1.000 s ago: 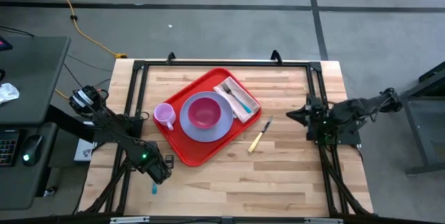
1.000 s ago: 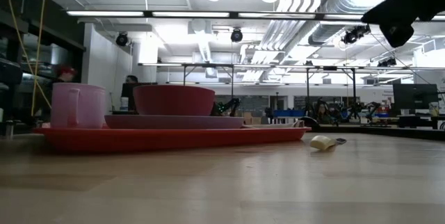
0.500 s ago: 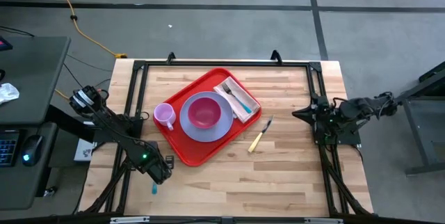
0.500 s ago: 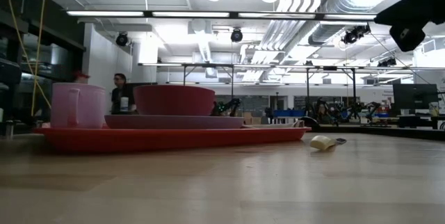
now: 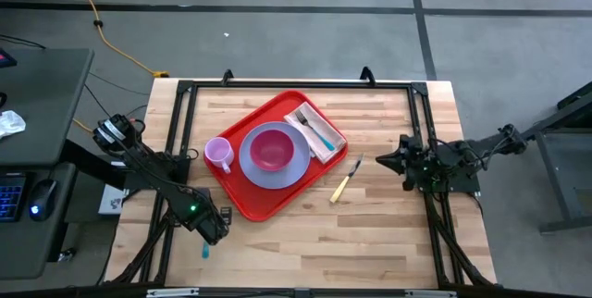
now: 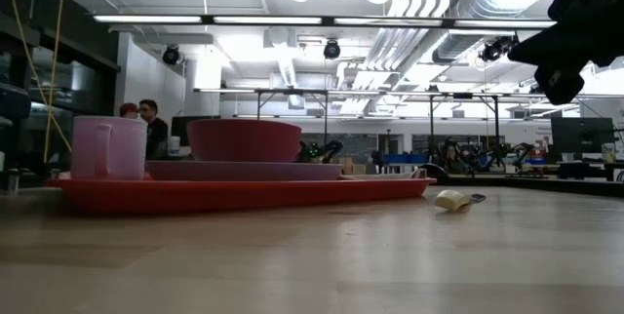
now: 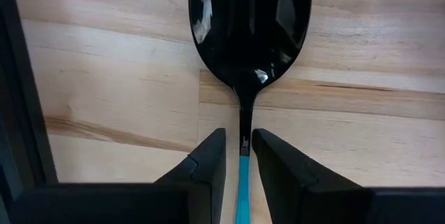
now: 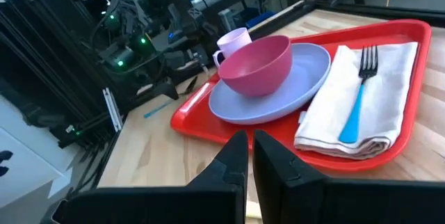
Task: Set up tray
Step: Put the blue spoon on top of the brown table napkin to the left of the blue fork on the red serving tray
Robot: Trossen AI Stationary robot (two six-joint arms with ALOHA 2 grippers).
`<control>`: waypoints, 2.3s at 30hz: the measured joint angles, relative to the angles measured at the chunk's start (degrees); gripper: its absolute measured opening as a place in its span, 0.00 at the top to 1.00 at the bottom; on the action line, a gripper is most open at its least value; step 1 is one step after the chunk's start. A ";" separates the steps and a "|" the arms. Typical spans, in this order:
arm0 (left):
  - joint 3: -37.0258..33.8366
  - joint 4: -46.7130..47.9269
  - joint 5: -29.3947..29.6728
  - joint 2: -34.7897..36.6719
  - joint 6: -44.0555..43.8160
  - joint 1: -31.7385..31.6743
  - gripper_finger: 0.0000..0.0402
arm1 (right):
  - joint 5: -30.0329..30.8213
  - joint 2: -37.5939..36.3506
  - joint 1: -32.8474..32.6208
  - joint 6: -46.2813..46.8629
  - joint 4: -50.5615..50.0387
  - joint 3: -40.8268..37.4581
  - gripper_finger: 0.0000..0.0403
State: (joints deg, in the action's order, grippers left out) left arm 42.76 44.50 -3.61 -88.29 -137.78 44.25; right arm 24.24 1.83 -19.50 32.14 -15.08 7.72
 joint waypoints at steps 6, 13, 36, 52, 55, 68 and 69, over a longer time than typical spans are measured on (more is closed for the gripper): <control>0.00 0.06 0.33 0.00 -0.02 0.00 0.71 | 0.01 0.02 0.00 -0.07 -0.14 -0.04 1.00; 0.00 0.16 0.12 0.00 0.02 0.00 0.71 | -0.02 0.02 0.00 -1.07 -0.24 -0.04 1.00; -0.02 -0.70 -0.86 0.07 -0.38 -0.04 0.97 | -0.41 0.04 0.02 -4.11 -0.49 -0.04 1.00; 4.31 0.65 0.57 -0.26 -2.08 0.00 0.97 | -0.65 0.03 0.00 -4.11 -0.49 -0.04 1.00; 5.67 0.84 1.40 -0.17 -2.35 0.00 0.97 | -0.65 0.02 0.01 -4.11 -0.48 -0.04 1.00; 14.04 2.44 10.14 -0.11 -4.48 -0.67 0.97 | -0.84 0.03 0.01 -3.67 -0.28 -0.04 1.00; 14.89 2.43 10.50 -0.07 -4.12 -1.08 0.97 | -0.84 0.04 0.02 -3.67 -0.28 -0.04 1.00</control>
State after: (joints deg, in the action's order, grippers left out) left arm 57.65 46.93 6.89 -88.36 -141.90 43.17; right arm 23.40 1.87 -19.49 28.47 -15.35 7.68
